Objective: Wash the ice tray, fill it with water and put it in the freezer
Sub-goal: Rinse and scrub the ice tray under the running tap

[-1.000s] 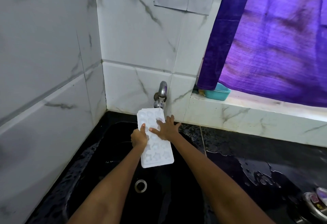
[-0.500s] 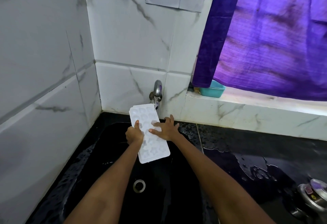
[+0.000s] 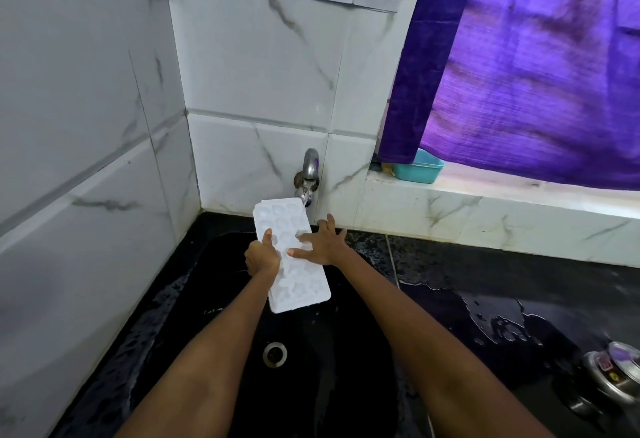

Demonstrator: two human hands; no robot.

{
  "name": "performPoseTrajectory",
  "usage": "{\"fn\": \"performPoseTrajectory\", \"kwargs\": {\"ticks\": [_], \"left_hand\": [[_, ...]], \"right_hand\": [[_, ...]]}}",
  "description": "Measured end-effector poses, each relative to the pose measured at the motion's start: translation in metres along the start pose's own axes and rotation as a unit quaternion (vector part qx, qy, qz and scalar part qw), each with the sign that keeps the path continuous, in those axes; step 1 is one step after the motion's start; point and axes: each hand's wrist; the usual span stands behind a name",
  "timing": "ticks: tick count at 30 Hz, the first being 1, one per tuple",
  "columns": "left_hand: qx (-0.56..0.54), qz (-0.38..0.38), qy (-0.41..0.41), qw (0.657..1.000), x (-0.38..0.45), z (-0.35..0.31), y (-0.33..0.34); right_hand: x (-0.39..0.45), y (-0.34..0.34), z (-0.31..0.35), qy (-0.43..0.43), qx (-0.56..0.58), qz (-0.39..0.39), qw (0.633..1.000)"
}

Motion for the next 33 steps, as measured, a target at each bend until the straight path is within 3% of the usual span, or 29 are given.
{"fn": "performPoseTrajectory", "kwargs": {"ticks": [5, 9, 14, 17, 20, 23, 26, 30, 33], "left_hand": [[-0.016, -0.002, -0.004, 1.0, 0.001, -0.002, 0.0], [0.004, 0.005, 0.01, 1.0, 0.003, -0.003, -0.003], [0.002, 0.005, 0.009, 1.0, 0.003, 0.004, 0.001], [0.014, 0.009, 0.014, 1.0, 0.004, 0.004, 0.002], [-0.015, -0.004, 0.001, 1.0, 0.007, 0.006, 0.002], [-0.089, -0.002, -0.036, 0.995, 0.009, 0.003, 0.002], [-0.189, 0.078, -0.075, 0.976, 0.011, 0.007, 0.001], [-0.246, 0.314, -0.156, 0.904, 0.013, 0.022, -0.018], [-0.235, 0.367, -0.171, 0.884, 0.017, 0.032, -0.028]], "right_hand": [[0.001, 0.001, 0.006, 0.0, -0.042, -0.04, 0.998], [-0.002, -0.002, 0.001, -0.003, 0.044, -0.011, 0.999], [0.001, 0.001, -0.004, -0.019, -0.057, -0.013, 0.998], [0.0, -0.002, -0.006, -0.023, 0.023, -0.002, 0.999], [-0.002, 0.001, -0.008, -0.037, 0.002, -0.073, 0.997], [-0.003, 0.013, -0.002, -0.012, 0.166, -0.139, 0.976], [-0.002, 0.014, -0.002, 0.05, 0.338, -0.093, 0.935], [-0.004, 0.011, -0.014, 0.065, 0.355, -0.072, 0.93], [-0.001, 0.004, -0.018, 0.028, 0.337, -0.083, 0.937]]}}
Point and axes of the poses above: each hand's wrist, its own x-axis towards the middle knuckle, its own y-axis out of the palm, z = x × y, and after that the axes turned 7 degrees about -y, right-handed
